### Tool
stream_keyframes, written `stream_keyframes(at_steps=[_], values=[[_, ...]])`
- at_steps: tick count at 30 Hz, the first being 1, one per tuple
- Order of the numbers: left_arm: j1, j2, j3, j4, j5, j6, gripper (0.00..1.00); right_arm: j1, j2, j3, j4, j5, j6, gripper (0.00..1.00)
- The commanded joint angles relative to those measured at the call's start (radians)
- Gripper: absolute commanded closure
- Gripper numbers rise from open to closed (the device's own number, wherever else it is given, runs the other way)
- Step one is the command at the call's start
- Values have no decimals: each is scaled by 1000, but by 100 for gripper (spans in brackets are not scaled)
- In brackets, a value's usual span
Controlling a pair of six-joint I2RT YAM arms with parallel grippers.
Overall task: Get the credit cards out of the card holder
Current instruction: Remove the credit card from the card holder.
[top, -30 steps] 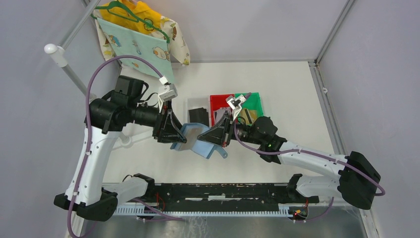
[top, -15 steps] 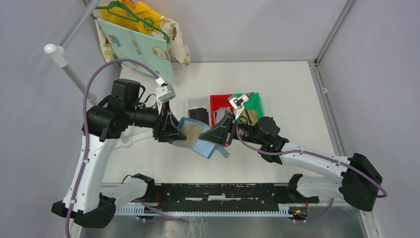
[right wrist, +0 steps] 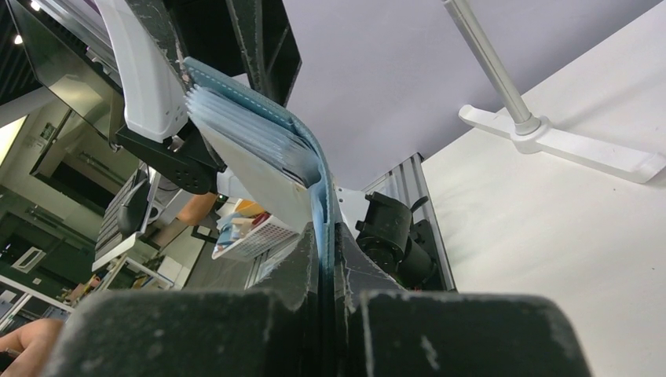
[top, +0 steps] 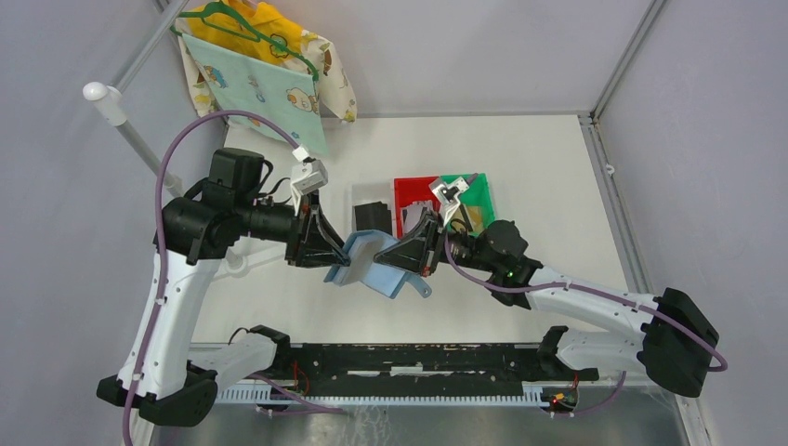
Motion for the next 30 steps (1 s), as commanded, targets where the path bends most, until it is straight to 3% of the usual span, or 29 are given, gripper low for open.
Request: stream_keyframes(at_steps=[1, 6, 10, 14, 18, 24, 30], values=[[-1, 7, 49, -23, 73, 45, 62, 4, -34, -1, 103, -5, -4, 100], [-2, 6, 24, 35, 7, -12, 65, 4, -34, 4, 113, -18, -3, 100], [-2, -11, -13, 123, -108, -88, 57, 4, -34, 11, 117, -25, 1, 100], [-2, -30, -41, 110, -30, -62, 47, 4, -34, 16, 99, -11, 6, 100], [-1, -45, -85, 103, 115, -53, 41, 14, -44, 69, -87, 74, -41, 100], [-2, -52, -101, 91, 106, -6, 36, 74, -48, 227, -421, 313, -164, 100], [-1, -100, -160, 148, 33, -1, 35, 102, -42, 241, -415, 357, -154, 100]])
